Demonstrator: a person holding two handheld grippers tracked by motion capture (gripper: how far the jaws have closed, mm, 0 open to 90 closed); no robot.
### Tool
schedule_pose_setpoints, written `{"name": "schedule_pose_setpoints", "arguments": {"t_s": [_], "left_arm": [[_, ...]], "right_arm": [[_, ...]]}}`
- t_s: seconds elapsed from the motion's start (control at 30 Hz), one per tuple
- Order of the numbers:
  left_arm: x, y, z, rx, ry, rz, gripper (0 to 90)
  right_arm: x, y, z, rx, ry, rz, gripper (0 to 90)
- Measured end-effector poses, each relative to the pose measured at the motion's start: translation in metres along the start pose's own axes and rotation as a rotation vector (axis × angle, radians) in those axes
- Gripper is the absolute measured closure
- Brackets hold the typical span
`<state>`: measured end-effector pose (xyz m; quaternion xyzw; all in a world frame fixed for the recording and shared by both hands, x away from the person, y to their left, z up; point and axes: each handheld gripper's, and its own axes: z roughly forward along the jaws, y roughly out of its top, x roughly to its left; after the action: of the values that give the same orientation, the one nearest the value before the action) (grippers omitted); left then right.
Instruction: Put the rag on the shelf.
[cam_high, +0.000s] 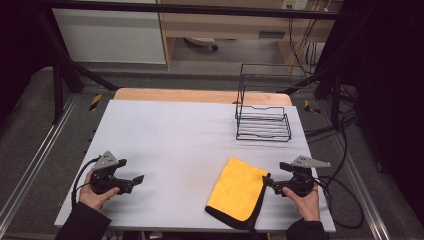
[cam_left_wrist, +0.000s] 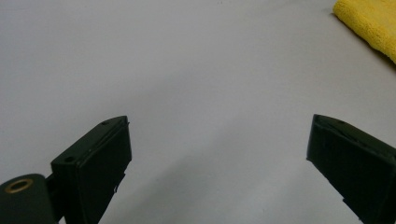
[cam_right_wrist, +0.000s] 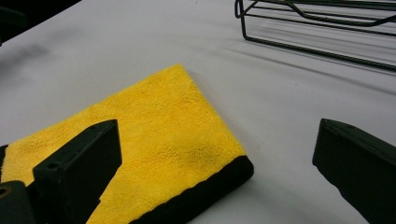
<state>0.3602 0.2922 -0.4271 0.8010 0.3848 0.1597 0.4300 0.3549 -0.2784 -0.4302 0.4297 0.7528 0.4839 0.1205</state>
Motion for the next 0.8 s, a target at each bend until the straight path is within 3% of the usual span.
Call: {"name": "schedule_pose_setpoints", "arguments": {"t_s": [0.33,0.8], "left_arm": [[-0.009,0.002,0.006,0.016,-0.016,0.009,5.8],[-0.040,0.015,0.025,0.033,-0.061,0.022,9.0]], "right_arm": [[0.001,-0.001,0.001,0.011,-0.007,0.001,2.3],[0.005,-0.002,0.007,0.030,-0.022,0.011,3.3]]}}
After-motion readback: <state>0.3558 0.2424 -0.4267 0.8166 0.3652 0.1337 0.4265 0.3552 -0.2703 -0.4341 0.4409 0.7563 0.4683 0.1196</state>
